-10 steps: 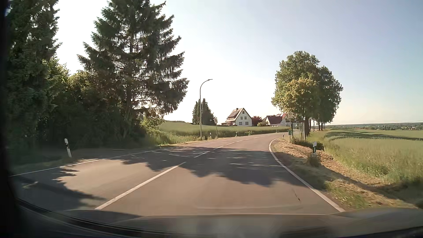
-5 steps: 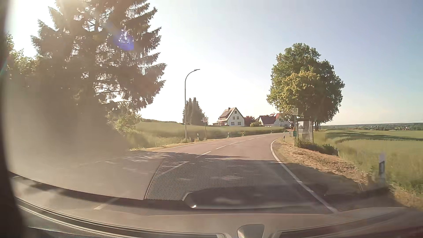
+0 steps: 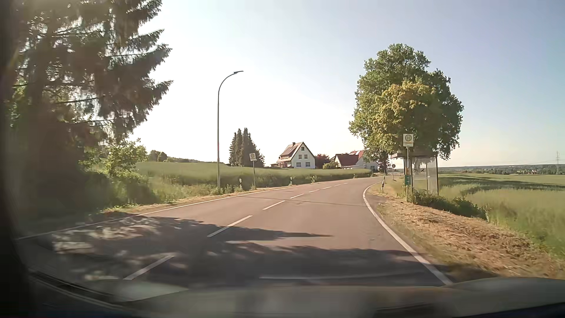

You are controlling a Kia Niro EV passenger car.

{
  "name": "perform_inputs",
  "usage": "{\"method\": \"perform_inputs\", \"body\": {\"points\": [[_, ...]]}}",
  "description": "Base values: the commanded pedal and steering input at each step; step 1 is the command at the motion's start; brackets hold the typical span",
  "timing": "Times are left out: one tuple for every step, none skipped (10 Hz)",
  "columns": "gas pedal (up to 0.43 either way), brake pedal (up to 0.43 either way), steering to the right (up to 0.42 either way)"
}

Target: Follow the waypoints while adhering to traffic rules and regulations

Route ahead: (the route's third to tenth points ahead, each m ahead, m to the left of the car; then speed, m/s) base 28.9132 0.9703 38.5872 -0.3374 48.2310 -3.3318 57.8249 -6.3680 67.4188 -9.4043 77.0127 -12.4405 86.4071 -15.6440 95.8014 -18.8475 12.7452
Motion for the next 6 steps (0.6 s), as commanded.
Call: {"method": "perform_inputs", "body": {"points": [[0.287, 0.006, 0.033], [0.28, 0.006, 0.033], [0.28, 0.006, 0.033], [0.28, 0.006, 0.033], [0.28, 0.006, 0.032], [0.28, 0.006, 0.031]]}}
